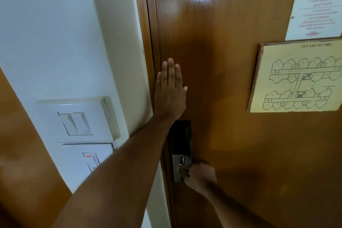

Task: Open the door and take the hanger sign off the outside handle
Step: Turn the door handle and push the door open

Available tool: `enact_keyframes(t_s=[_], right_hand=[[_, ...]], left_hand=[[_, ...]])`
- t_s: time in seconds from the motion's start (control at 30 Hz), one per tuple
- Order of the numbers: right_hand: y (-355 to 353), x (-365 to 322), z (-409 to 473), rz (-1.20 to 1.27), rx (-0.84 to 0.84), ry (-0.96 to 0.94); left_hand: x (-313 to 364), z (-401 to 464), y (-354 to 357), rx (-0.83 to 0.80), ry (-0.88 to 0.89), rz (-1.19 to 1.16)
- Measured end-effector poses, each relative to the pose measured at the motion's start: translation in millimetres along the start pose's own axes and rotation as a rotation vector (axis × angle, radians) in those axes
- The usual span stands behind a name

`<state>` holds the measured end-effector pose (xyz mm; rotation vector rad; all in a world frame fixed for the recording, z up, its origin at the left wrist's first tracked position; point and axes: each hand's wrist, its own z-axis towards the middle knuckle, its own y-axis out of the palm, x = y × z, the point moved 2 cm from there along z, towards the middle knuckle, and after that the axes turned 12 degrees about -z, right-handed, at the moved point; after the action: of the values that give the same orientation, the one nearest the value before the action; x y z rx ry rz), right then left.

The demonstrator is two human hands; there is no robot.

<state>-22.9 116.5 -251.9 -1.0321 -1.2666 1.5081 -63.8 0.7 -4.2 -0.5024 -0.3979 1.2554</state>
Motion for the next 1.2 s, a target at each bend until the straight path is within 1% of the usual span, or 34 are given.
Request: enact_keyframes(t_s=[0.2, 0.57, 0.83, 1.0, 1.1, 1.2], right_hand=[[12, 0, -1, 0.095, 0.025, 0.049], [17, -3, -16, 0.117, 0.076, 0.040], [18, -2, -48, 0.116, 0.111, 0.028], [15, -2, -77, 0.116, 0.159, 0.011], [11, -4, -94, 0.118, 0.191, 0.004], [4, -3, -114, 0.096, 0.267, 0.010]], left_hand=[[0, 0, 2, 0.008, 0.006, 0.003], [2, -9, -8, 0.074, 0.039, 0.024], [9, -28, -29, 0.105, 0.074, 0.004], [20, -67, -33, 0.131, 0.158, -0.008], [23, -87, -38, 0.192, 0.197, -0.024], [30, -97, -47, 0.241, 0.223, 0.005]])
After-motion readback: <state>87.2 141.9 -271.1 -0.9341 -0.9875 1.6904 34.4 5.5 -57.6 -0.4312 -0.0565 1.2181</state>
